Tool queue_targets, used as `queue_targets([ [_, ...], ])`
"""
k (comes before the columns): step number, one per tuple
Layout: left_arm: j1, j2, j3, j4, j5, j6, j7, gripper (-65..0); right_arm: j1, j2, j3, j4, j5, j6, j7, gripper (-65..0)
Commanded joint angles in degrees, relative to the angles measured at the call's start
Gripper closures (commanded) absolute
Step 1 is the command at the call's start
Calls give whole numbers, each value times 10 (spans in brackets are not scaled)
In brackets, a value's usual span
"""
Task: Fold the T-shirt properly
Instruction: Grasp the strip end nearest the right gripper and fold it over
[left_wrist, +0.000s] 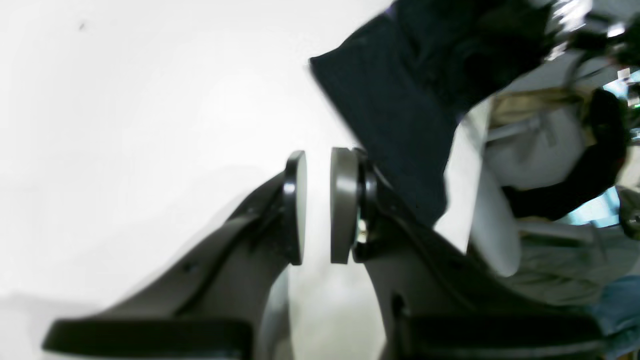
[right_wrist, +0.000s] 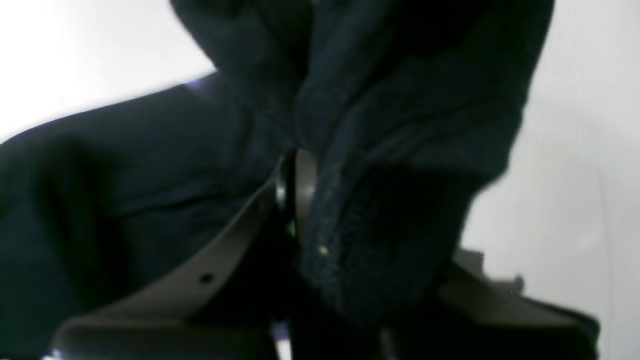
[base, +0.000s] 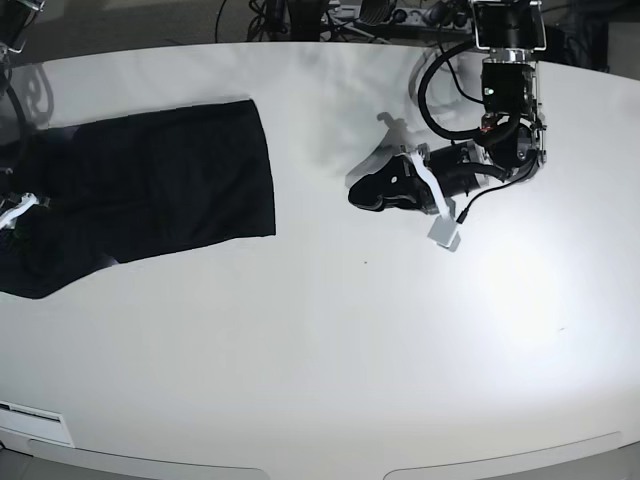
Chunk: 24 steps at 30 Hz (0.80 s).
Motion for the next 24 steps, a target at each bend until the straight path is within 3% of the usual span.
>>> queue_targets([
  [1,-10,-6,0,8,-13,-7,-12,-106,7,-1,5,29,16,6,14,0],
  [8,-9,-10,0,8,-9,-7,-12,-106,7,-136,5,91,89,56,14,0],
  [12,-10,-10,0,8,-9,-7,-12,-106,7,-191,5,91,129,84,-6,0],
  [15,-10,-10,0,8,-9,-7,-13,-106,7,-212,5,91,154,97,-23,0],
  [19,-9,-10,0,8,-9,-7,-16,-106,4,-210,4,91,164,116,-67,0],
  [24,-9,-9,0,8,-9,-7,-22,-106,-6,-210,4,91,209,119,-71,0],
])
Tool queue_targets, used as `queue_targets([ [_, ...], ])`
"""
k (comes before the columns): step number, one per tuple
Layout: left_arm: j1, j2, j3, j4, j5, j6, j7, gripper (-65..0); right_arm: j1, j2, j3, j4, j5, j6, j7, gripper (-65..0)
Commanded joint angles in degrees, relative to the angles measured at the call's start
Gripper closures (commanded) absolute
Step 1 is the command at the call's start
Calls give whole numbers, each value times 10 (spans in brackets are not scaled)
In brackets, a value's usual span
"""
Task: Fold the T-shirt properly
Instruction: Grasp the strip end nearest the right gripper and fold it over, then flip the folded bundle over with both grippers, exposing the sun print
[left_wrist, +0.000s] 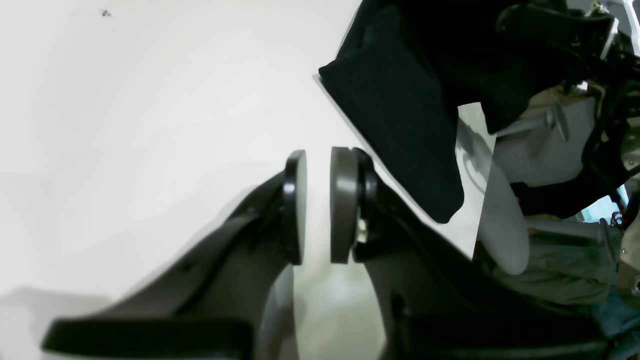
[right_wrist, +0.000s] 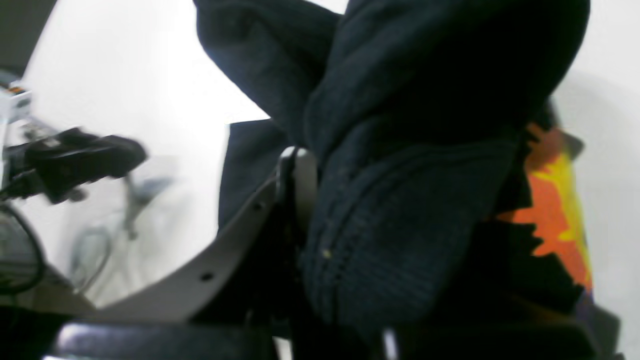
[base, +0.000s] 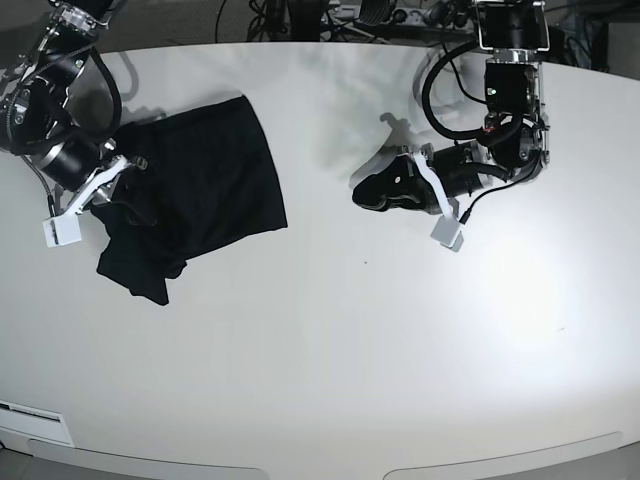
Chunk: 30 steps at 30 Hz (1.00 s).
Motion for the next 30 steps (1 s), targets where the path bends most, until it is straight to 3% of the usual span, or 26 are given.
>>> queue_targets([
  [1,-9,-3,0,9,-12,-7,-13,-106,9,7,2,9,28,7,12,0],
  [5,-9,-3,0,9,-12,-7,-12,-106,9,5,1,9,75,26,-14,0],
  [13,-9,-3,0,9,-12,-7,-12,-106,8,5,-32,9,76,34,-26,0],
  [22,-10,-3,0,9,-12,-7,-12,-106,9,5,-84,9,17,50,-28,0],
  [29,-10,-3,-1,9,-12,-7,-12,-106,9,5,-84,9,16,47,-30,0],
  [30,-9,-3,-1,9,-12,-7,-12,-106,9,6,-84,9,18,47,-33,-40],
])
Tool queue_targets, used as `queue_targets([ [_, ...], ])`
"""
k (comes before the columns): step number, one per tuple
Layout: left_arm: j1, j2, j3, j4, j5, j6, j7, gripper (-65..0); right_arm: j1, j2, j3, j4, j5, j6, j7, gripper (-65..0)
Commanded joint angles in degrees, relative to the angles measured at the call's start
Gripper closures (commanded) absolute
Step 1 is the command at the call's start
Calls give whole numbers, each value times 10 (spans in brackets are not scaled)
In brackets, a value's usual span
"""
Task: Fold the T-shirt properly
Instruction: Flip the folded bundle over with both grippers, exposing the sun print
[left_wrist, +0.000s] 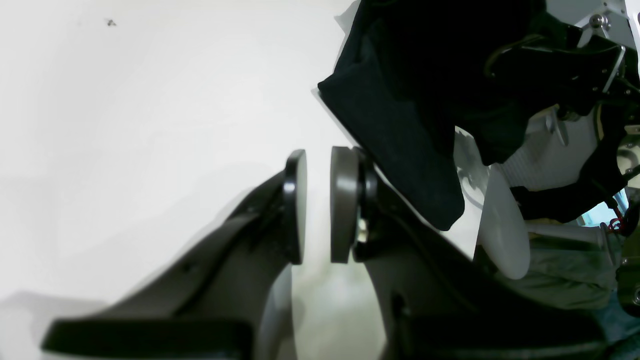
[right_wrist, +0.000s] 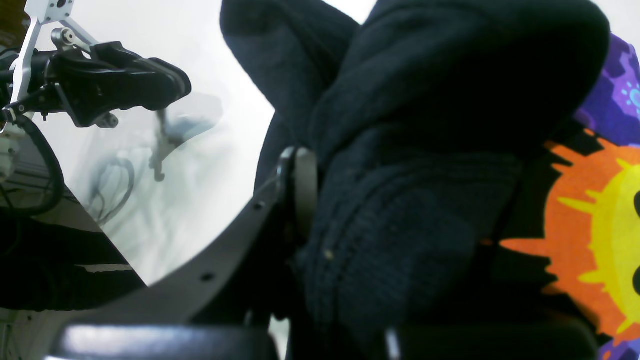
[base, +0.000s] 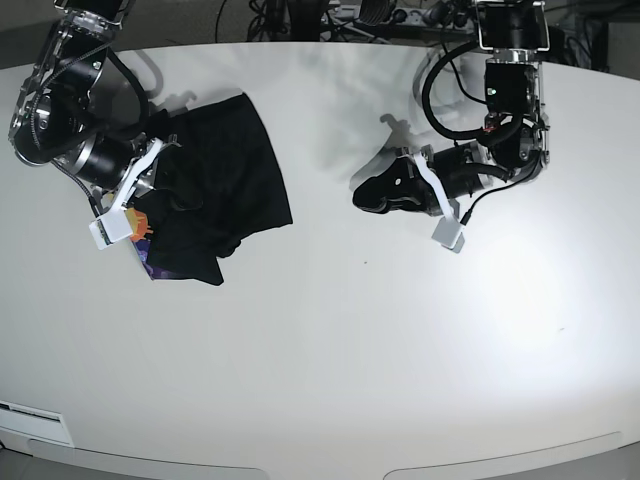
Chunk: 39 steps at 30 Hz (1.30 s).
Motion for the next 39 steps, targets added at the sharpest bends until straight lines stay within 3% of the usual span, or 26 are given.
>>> queue_targets([
  [1,-9,-3,-1,9,-12,-7,-10,-106,7,8,0,9,25,1,-1,-142],
  [3,-9,-3,0,9,-12,-7,-10,-106,6,17,-14,9,77,10,-28,-337],
  [4,-10,-3,0,9,-12,-7,-13,-106,7,20,-23,9,109,24,-40,-386],
  [9,-9,-3,0,9,-11,-7,-23,-106,7,24,-40,9,203,68,-40,-394],
  [20,-9,-3,0,9,-12,-7,-23,-106,12,24,-39,9,216,76,-40,-388],
  [22,-9,-3,0,9,-12,-7,-23,-75,11,24,-39,9,216,76,-28,-294],
  [23,-9,-3,0,9,-17,-7,-23,-12,12,24,-39,9,216,76,-17,-194],
  [24,-9,-4,0,9,-31,-7,-21,0,15,24,-39,9,216,76,-3,-71],
  [25,-10,-5,0,9,-50,-7,-20,0,19,24,-39,9,216,76,9,0],
  [27,-16,-7,0,9,-119,-7,3,0,26,24,-39,9,140,76,64,0],
  [29,-33,-6,0,10,-212,-7,71,0,33,24,-39,9,38,76,142,0],
  [31,-50,-2,1,21,-212,-7,103,0,43,26,-39,9,-57,76,208,0],
  [34,-67,-2,38,44,-212,-7,107,0,52,36,-44,6,-140,76,267,0],
  [39,-99,8,186,52,-192,-7,106,0,86,60,-90,-28,-247,44,306,0],
])
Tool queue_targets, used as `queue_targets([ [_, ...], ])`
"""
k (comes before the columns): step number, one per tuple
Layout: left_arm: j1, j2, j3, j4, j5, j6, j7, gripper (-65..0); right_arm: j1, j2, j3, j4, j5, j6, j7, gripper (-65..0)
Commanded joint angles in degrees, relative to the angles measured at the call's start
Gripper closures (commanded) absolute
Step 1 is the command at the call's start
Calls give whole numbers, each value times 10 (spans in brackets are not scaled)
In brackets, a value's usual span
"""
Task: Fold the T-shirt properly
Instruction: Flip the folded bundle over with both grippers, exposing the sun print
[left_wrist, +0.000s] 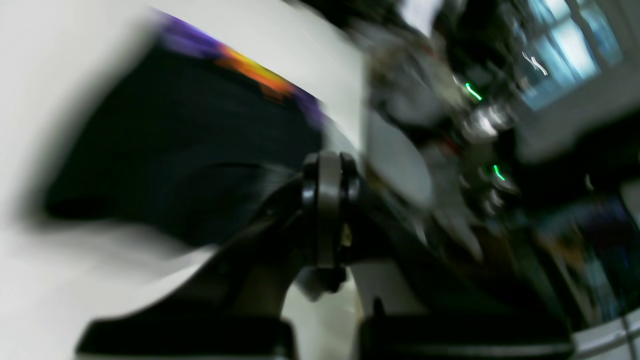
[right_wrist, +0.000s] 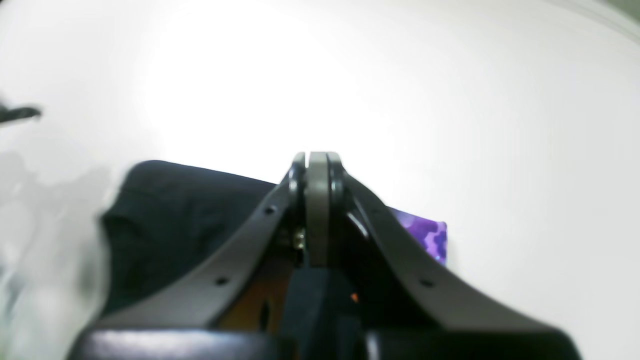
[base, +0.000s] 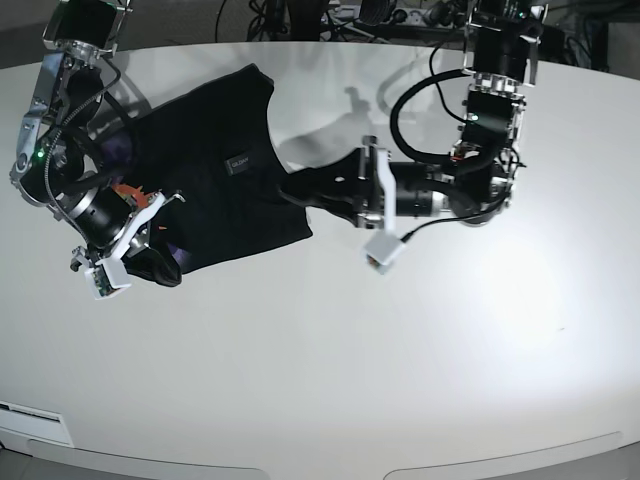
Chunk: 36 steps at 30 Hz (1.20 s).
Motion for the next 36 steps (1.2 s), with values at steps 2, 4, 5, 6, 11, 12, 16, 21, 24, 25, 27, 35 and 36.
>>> queue_targets([
  [2,-20,17,53,9,44,-5,-19,0,21,28,-20,-19,-27,-11,33,0],
  [4,-23,33,102,9,134,-5,-64,0,27,49,-42,-49,-54,-16,51,0],
  [5,-23,39,122,9,180,-5,-88,0,30,57,-50,-63,-63,-16,58,0],
  [6,-23,44,141,9,222,-5,-107,0,33,65,-56,-77,-64,-16,61,0],
  [11,-23,61,210,-14,336,-5,-163,0,44,96,-64,-141,-62,-9,62,0],
  [12,-23,63,218,-24,356,-5,-178,0,44,100,-64,-154,-61,-7,63,0],
  [16,-23,62,229,-87,427,-5,-245,0,41,106,-64,-197,-58,10,66,0],
  [21,-49,62,229,-202,465,-5,-286,0,2,106,-64,-200,-58,10,66,0],
  [24,-82,57,229,-255,483,-5,-289,0,-28,113,-62,-199,-59,8,55,0],
  [25,-91,53,229,-264,485,-5,-289,0,-43,117,-60,-198,-59,2,54,0],
  [27,-106,39,229,-267,487,-5,-293,0,-77,122,-50,-192,-59,-23,50,0],
  [35,-161,4,229,-267,518,-5,-364,0,-220,112,40,-104,-19,-102,17,0],
  [36,-167,3,229,-267,534,-5,-386,0,-237,102,51,-87,-6,-105,10,0],
])
